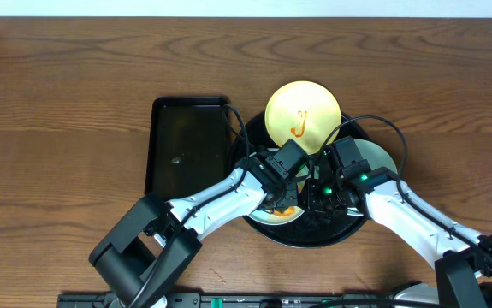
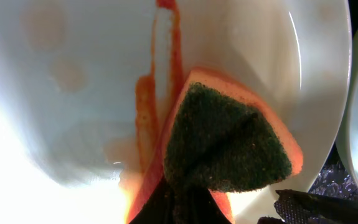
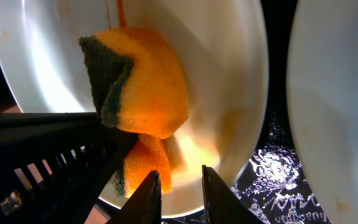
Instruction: Clean dirty plates on tray and stack at the side
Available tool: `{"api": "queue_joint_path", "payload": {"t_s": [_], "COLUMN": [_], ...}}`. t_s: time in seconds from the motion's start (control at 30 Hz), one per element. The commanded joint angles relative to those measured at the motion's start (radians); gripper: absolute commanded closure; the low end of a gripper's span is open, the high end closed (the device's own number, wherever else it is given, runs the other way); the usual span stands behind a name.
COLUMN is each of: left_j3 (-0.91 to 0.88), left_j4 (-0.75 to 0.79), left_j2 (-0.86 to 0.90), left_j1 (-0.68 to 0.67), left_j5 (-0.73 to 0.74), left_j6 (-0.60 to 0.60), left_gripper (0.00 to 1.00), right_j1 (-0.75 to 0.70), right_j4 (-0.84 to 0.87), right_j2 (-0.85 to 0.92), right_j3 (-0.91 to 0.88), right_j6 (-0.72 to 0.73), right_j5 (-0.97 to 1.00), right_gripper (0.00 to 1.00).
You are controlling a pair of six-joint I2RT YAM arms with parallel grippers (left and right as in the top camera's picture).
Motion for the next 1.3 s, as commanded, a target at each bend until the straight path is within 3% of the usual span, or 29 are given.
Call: {"api": "queue_joint_path", "payload": {"t_s": [0.0,0.7,0.87,1.27], "left_j3": [-0.004,-0.004,-0.004,-0.004], "left_j4": [-0.009,-0.009,-0.009,-0.009], "left_j2": [0.025,0.025,0.025,0.025], "left_j1": [0.008,0.008,0.008,0.008], "left_j5": [-0.042,-0.043,-0.043,-0.043], "left_j6": [0.021,0.021,0.021,0.021], "left_gripper": [0.93,0.92,0.92,0.93], "right_j1": [0.011,0.000,-0.003,0.014], "right_j4": [-0.024,-0.124,-0.107,-0.059], "right_j2": [0.013,-0.036,-0.035,-0.033], "right_j3": [-0.003,-0.001,-0.001,-0.002], "right_j6": [0.046,0.069,0.068,0.114], "right_j5": [0.048,0.062,0.095,0.162], "right_gripper": [0.79,0.75,0.71,0.78]}}
